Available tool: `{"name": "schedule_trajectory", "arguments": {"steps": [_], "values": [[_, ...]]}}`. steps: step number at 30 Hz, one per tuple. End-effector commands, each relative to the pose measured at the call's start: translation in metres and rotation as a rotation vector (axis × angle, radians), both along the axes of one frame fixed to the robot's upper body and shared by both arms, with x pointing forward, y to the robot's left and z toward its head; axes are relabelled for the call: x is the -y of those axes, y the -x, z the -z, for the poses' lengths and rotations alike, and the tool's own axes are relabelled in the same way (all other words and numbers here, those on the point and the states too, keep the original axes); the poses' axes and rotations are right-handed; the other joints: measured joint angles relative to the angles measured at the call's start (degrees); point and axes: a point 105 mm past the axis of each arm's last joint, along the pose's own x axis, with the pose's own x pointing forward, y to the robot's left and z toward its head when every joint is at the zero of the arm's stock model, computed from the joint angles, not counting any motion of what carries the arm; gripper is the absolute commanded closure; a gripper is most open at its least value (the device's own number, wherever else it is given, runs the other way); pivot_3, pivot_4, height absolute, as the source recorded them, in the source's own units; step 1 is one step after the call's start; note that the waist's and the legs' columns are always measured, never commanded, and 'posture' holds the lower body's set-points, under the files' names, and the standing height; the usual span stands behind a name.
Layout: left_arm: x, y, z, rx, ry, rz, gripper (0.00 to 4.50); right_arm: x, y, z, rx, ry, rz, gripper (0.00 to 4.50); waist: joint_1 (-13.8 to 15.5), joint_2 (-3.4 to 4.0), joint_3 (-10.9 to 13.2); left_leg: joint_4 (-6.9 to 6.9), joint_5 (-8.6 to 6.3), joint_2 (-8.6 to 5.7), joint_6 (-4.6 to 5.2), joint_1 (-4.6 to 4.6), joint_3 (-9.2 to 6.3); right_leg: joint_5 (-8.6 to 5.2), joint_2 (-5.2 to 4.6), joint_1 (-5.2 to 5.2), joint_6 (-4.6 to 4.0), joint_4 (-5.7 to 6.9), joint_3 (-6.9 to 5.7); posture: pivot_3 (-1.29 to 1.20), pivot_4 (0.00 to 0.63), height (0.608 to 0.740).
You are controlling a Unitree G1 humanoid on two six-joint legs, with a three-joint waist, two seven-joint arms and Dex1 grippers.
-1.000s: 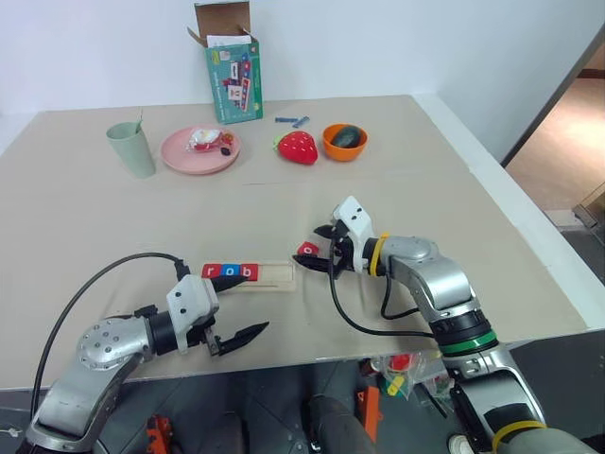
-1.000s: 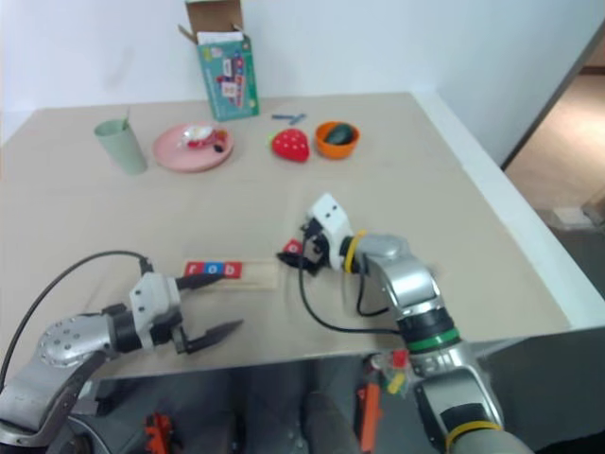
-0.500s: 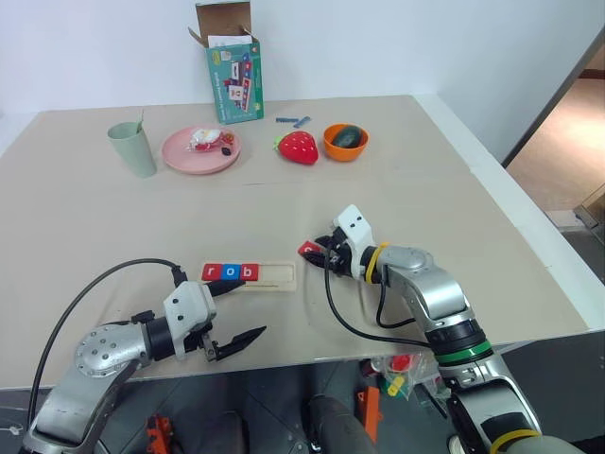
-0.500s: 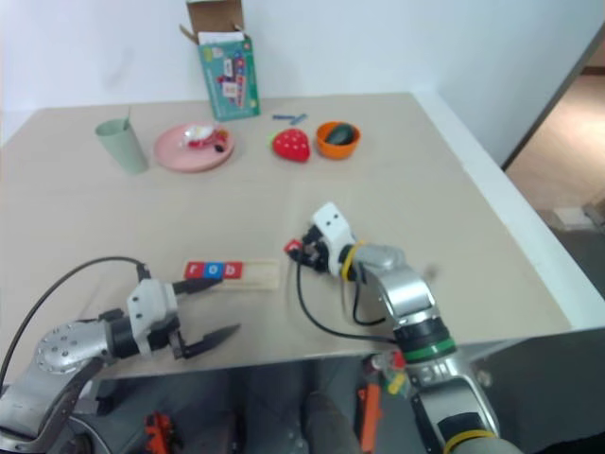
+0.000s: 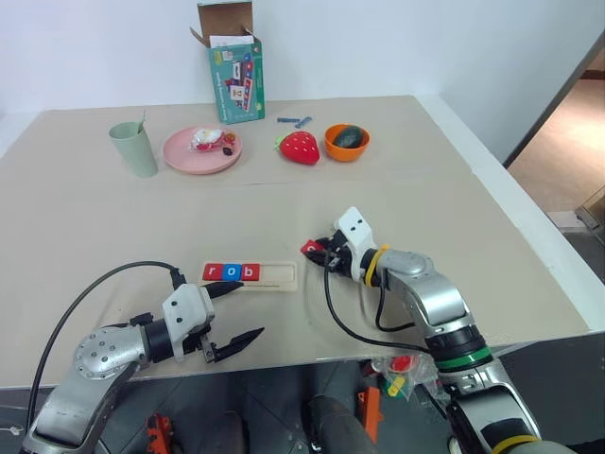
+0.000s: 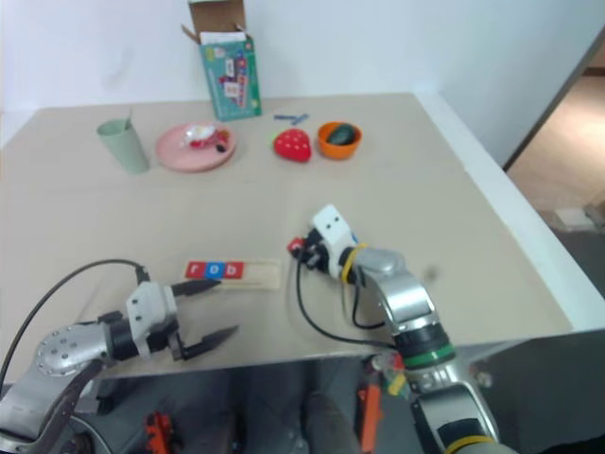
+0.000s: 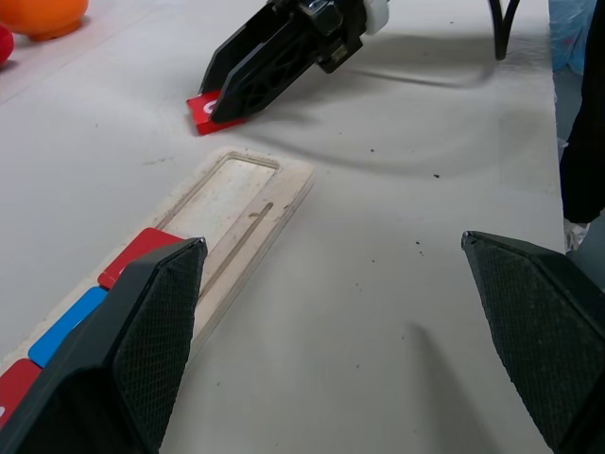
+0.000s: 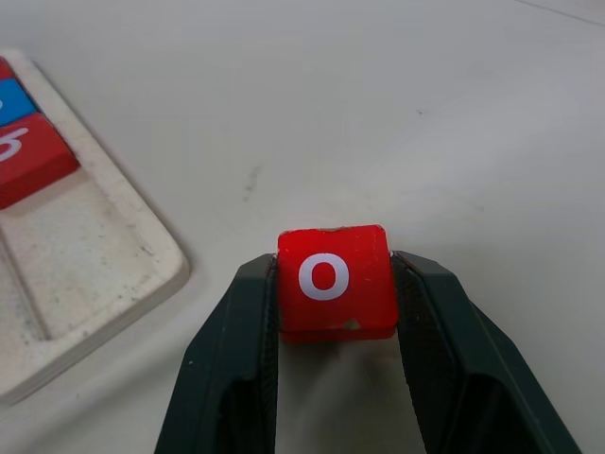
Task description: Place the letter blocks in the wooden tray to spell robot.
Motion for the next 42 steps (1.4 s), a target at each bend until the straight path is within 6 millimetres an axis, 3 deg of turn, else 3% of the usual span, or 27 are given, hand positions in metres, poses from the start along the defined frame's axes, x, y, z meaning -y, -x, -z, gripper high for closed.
{"name": "schedule_trajectory", "arguments": {"steps": [1, 9, 18, 20, 24, 27, 31, 36, 42], "values": [[-0.003, 0.001, -0.007, 0.027, 0.001, -0.008, 0.00, 0.011, 0.017, -0.023, 0.045, -0.045, 0.118, 3.34, 0.1, 0.00, 0.0, -0.03, 0.00, 0.00, 0.00, -0.01, 0.00, -0.02, -0.01, -0.01, 0.00, 0.00, 0.00, 0.00, 0.150, 0.740], [-0.001, -0.007, -0.015, 0.072, 0.038, -0.044, 0.00, 0.011, 0.046, -0.018, -0.032, -0.061, 0.248, 3.34, 0.0, -0.01, 0.0, -0.10, 0.00, 0.01, -0.01, 0.07, 0.00, -0.02, 0.03, -0.02, -0.03, 0.02, 0.01, 0.00, 0.150, 0.740], [-0.003, -0.009, -0.015, 0.072, 0.016, -0.034, 0.00, 0.001, 0.057, -0.007, -0.115, -0.073, 0.260, 3.34, 0.0, -0.01, 0.0, -0.11, 0.01, 0.00, -0.02, 0.05, 0.01, -0.04, 0.03, -0.02, -0.05, 0.00, 0.03, 0.00, 0.150, 0.740], [-0.003, -0.009, -0.015, 0.072, 0.014, -0.033, 0.00, 0.001, 0.056, -0.008, -0.111, -0.073, 0.258, 2.32, 0.0, -0.01, 0.0, -0.11, 0.00, 0.01, -0.02, 0.05, -0.01, -0.04, 0.03, -0.02, -0.05, 0.00, 0.01, 0.00, 0.150, 0.740], [-0.003, -0.010, -0.015, 0.075, 0.010, -0.033, 0.00, 0.007, 0.049, -0.028, -0.059, -0.088, 0.242, 0.94, 0.0, 0.00, 0.0, -0.11, 0.01, 0.00, -0.02, 0.05, 0.01, -0.05, 0.02, -0.03, -0.06, 0.00, 0.02, 0.00, 0.150, 0.740], [-0.002, -0.009, -0.015, 0.074, 0.008, -0.032, 0.00, 0.011, 0.044, -0.054, 0.007, -0.093, 0.144, 0.02, 0.0, 0.00, 0.0, -0.11, 0.01, -0.02, -0.02, 0.05, 0.02, -0.04, 0.02, -0.02, -0.05, 0.00, 0.03, 0.00, 0.150, 0.740], [0.002, -0.009, -0.014, 0.082, -0.001, 0.002, 0.00, 0.015, 0.041, -0.075, 0.066, -0.017, -0.144, 0.02, 0.0, -0.01, 0.0, -0.14, 0.01, -0.04, -0.02, 0.05, 0.02, -0.05, 0.01, 0.01, -0.05, -0.07, 0.00, 0.00, 0.150, 0.740], [0.013, -0.009, -0.018, 0.071, 0.025, 0.061, 0.00, 0.024, 0.033, -0.050, 0.081, 0.186, -0.523, 0.02, -0.1, -0.04, 0.0, -0.21, -0.04, -0.01, 0.07, 0.09, 0.02, -0.06, 0.05, 0.07, -0.05, -0.21, -0.02, 0.00, 0.150, 0.740], [0.015, -0.006, -0.022, 0.070, 0.022, 0.083, 0.00, 0.026, 0.019, -0.027, 0.125, 0.315, -0.794, 0.02, -0.3, -0.06, 0.1, -0.21, -0.06, 0.03, 0.11, 0.11, 0.11, -0.04, 0.09, 0.05, -0.05, -0.20, 0.08, 0.00, 0.150, 0.740]]}}
